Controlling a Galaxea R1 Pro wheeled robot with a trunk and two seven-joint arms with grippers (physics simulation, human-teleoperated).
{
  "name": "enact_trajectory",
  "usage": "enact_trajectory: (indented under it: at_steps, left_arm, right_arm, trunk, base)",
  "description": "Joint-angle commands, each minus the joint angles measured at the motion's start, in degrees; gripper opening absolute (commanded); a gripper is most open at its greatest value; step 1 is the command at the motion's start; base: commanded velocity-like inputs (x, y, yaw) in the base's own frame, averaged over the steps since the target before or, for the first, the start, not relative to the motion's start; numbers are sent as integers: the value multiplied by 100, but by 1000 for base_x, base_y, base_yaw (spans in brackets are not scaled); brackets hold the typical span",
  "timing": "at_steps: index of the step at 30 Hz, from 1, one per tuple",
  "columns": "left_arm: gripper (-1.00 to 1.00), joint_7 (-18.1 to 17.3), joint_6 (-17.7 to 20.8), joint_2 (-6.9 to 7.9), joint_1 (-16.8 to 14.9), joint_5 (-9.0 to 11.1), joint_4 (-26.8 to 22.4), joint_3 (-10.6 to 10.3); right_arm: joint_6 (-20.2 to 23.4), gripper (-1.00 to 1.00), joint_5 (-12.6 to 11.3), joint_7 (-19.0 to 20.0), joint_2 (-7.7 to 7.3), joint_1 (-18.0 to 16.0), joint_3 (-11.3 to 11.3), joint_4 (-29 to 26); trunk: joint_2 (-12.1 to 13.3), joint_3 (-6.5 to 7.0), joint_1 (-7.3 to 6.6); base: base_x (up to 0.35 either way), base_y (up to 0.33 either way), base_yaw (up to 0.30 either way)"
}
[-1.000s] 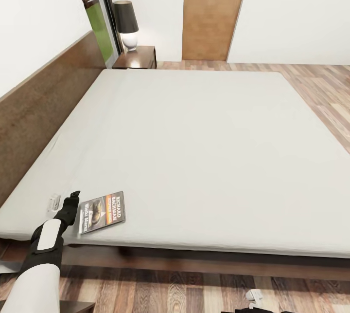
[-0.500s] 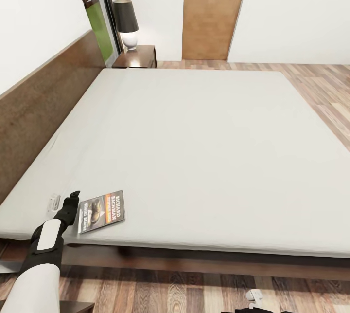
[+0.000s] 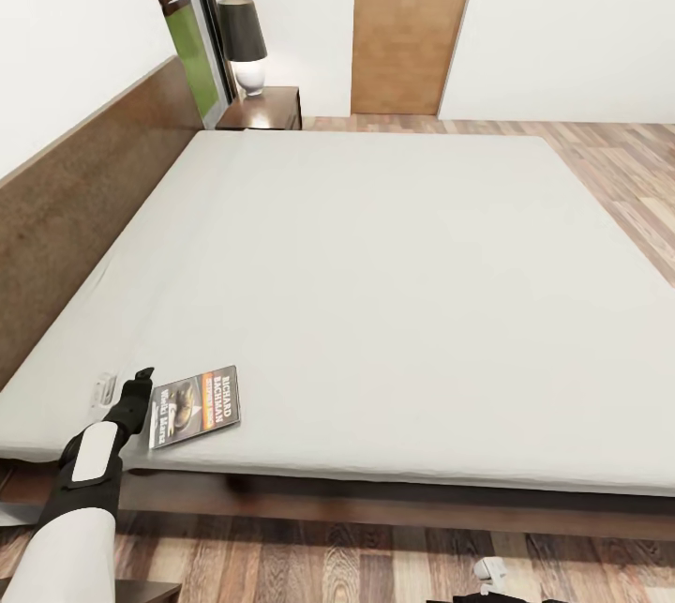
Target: In the bedroom, move the book from the bed onto either nightstand, and place the two sandals side by side next to the bed.
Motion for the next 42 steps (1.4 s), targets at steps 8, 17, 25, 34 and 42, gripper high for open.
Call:
enact_trajectory:
  at_steps: [8,17,25,34,42]
  left_arm:
    - [100,43,53,-6,0,93,-3,0]
    - [100,38,53,-6,0,93,-3,8]
    - [100,43,53,-6,0,93,-3,4]
    - [100,38,53,-6,0,93,-2,5]
    - [100,38,51,-6,0,93,-3,3]
  right_arm:
    - [61,100,6,27,2,-3,-38,-2]
    - [61,100,6,27,1,-1,-38,-2]
    - [61,100,6,27,2,-3,-38,-2]
    - [61,100,6,27,2,0,-38,-3]
    - [61,100,6,27,2,0,-38,-3]
  trunk:
    - [-2,-4,0]
    - [-2,-4,0]
    - [-2,-4,0]
    - [-2,-4,0]
    - [-2,-4,0]
  base:
    - [0,0,0]
    - [0,0,0]
    - [0,-46,0]
    - [0,-41,0]
    - [0,-56,0]
